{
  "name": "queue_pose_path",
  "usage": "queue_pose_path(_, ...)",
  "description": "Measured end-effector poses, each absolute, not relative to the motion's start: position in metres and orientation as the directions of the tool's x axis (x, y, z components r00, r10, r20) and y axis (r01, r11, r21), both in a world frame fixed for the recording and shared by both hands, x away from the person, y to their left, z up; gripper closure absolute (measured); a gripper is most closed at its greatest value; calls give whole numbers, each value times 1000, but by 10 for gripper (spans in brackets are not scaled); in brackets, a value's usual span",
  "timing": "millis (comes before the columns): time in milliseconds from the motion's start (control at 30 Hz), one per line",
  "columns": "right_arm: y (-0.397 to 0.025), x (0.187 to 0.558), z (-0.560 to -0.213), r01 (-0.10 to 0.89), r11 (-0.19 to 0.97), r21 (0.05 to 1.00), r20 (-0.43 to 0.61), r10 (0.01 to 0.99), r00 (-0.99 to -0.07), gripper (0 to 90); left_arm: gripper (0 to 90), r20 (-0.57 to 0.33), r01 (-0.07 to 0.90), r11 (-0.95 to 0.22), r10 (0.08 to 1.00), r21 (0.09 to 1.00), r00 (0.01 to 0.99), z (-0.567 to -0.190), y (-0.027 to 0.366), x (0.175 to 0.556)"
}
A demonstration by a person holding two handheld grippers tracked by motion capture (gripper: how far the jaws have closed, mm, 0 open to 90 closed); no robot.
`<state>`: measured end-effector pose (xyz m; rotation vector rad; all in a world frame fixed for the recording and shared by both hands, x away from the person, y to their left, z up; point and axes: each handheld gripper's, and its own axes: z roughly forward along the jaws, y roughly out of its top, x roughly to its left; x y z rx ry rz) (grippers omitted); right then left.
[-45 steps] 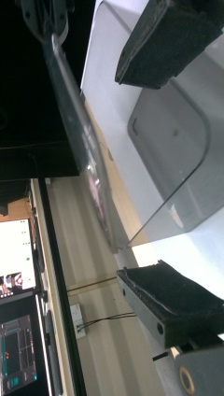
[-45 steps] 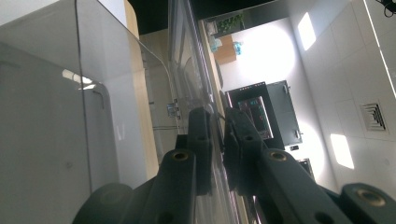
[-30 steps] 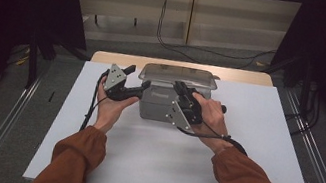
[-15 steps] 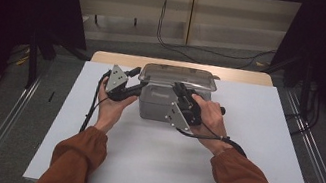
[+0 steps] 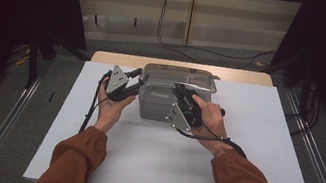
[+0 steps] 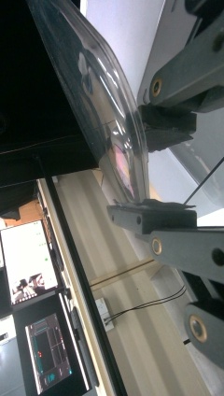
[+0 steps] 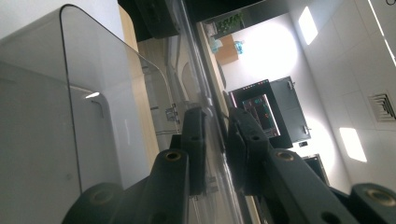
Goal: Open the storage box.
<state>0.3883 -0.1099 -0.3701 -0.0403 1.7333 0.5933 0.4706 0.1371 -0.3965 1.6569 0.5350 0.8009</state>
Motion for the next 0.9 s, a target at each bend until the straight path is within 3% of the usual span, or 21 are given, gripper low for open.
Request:
queue_pose_path(167, -109, 388, -371, -339, 866, 368, -921, 288, -264, 790, 620, 237, -81, -246, 715, 966, 658, -397, 136, 470)
queue_pose_path(233, -109, 388, -371, -342, 866, 365, -921, 283, -266, 792, 550, 242, -85, -247, 723, 965, 647, -396, 135, 471)
queue_pose_path(300, -110, 388, -370, -343, 864, 368, -921, 287, -264, 792, 589, 233, -87, -236, 711, 968, 663, -397, 135, 471)
queue_pose_path(500, -111, 388, -369, -341, 861, 378, -916, 294, -273, 782, 590, 240, -99, -234, 709, 967, 663, -397, 134, 472)
queue_pose_path(900, -127, 392, -367, -289, 789, 542, -828, 443, -344, 582, 592, 231, -94, -227, 710, 969, 665, -397, 135, 472)
